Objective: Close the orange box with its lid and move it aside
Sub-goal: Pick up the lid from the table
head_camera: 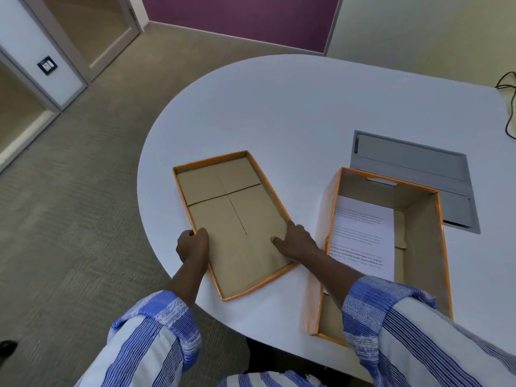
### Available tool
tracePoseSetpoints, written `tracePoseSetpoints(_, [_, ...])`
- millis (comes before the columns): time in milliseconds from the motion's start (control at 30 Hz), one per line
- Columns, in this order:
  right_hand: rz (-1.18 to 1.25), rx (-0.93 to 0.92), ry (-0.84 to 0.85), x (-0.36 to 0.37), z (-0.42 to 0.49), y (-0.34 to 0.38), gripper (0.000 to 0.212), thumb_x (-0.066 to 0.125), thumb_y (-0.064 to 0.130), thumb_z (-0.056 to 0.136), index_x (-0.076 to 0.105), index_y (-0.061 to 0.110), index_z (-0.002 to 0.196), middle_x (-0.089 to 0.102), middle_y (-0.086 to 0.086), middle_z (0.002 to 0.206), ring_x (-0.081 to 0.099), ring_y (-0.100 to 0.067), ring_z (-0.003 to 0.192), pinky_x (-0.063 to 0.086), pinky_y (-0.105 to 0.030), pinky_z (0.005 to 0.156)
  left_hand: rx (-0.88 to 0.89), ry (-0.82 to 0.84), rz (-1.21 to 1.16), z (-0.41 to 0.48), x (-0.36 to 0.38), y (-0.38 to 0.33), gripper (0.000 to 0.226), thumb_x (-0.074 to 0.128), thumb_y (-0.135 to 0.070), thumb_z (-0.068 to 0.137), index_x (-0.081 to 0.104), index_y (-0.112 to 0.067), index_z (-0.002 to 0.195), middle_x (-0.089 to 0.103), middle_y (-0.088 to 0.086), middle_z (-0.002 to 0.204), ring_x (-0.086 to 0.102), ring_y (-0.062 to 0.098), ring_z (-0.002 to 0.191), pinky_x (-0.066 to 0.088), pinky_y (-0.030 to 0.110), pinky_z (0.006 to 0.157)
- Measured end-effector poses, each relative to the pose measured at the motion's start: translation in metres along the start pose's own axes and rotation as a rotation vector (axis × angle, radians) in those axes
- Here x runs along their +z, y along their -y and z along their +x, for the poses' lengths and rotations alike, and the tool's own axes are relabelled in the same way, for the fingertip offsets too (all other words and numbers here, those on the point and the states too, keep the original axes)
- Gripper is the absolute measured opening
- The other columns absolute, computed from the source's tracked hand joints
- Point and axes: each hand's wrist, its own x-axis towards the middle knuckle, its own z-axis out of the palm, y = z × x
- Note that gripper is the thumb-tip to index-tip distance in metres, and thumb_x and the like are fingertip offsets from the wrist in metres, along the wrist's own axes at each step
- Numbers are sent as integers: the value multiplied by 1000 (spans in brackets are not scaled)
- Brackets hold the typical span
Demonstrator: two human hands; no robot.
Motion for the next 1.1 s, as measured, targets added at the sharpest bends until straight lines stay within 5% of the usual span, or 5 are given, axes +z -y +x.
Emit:
tracePoseSetpoints(133, [97, -185, -96, -14, -4, 37, 71, 53, 54, 94, 40, 9, 148, 46, -18, 149, 47, -34, 134, 42, -41, 106, 52, -26, -178, -14, 12, -52, 37, 60, -51, 82, 54, -17, 69, 56, -1, 72, 55, 24, 73, 46, 33, 66])
tracePoseSetpoints(367, [388, -375, -284, -67, -29, 108, 37, 52, 51, 95, 67, 18, 85, 69, 5, 80, 64, -14, 80, 44, -30, 64, 106, 122, -376, -61, 40, -131, 64, 30, -67, 95, 67, -18, 78, 74, 7, 87, 70, 29, 85, 56, 42, 78])
tracePoseSetpoints(600, [320, -325, -316, -116, -37, 98, 26, 59, 33, 96, 61, 7, 91, 61, -6, 82, 59, -22, 78, 46, -34, 68, 145, 387, -432, -75, 55, -141, 59, 35, -60, 100, 68, -11, 98, 71, 8, 80, 65, 21, 65, 48, 33, 57])
tracePoseSetpoints(833, [803, -352, -172, -163, -73, 77, 27, 62, 35, 97, 70, 9, 91, 68, -5, 75, 61, -16, 62, 49, -30, 61, -106, 464, -118, -58, 73, -75, 73, 45, -62, 96, 52, -2, 137, 60, 21, 128, 60, 38, 115, 51, 48, 98])
tracePoseSetpoints(1100, [1162, -267, -68, -179, -97, 5, 26, 66, 32, 94, 69, 18, 117, 78, -6, 92, 74, -20, 75, 61, -35, 65, -225, 811, -417, -84, 85, -64, 57, 45, -67, 94, 53, -26, 131, 67, 10, 122, 63, 36, 109, 52, 57, 97])
